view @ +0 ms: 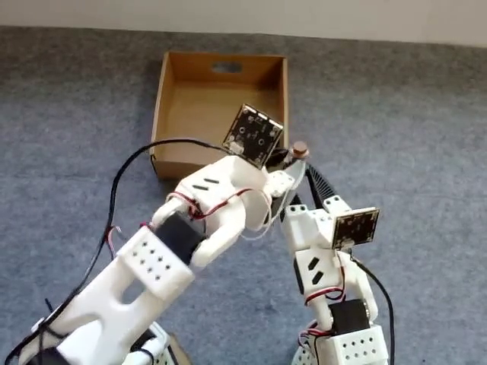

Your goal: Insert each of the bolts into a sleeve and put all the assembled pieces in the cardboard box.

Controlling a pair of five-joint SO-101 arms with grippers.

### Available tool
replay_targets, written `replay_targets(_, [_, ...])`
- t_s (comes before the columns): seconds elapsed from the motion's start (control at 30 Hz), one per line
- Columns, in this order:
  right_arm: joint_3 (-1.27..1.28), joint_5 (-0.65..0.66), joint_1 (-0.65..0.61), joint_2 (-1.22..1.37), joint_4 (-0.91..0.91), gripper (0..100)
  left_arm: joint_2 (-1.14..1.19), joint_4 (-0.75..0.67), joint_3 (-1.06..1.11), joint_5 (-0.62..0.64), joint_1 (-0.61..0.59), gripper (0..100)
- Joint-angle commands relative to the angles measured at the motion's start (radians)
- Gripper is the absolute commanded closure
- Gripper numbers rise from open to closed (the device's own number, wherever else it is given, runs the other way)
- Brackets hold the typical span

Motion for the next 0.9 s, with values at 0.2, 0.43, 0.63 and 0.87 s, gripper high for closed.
replay_targets(0.2, [0.056,-0.002,-0.004,-0.007,-0.019,99.0,-0.278,0.198,-0.005,-0.055,-0.081,90])
replay_targets(0.43, [0.058,-0.002,-0.004,0.001,-0.018,99.0,-0.216,0.321,0.14,-0.213,-0.42,90])
replay_targets(0.63, [0.097,-0.003,-0.004,0.001,-0.016,99.0,0.071,0.322,0.243,-0.336,-0.615,90])
replay_targets(0.87, [0.067,0.002,-0.004,0.002,-0.016,99.0,0.326,0.255,0.248,-0.336,-0.61,90])
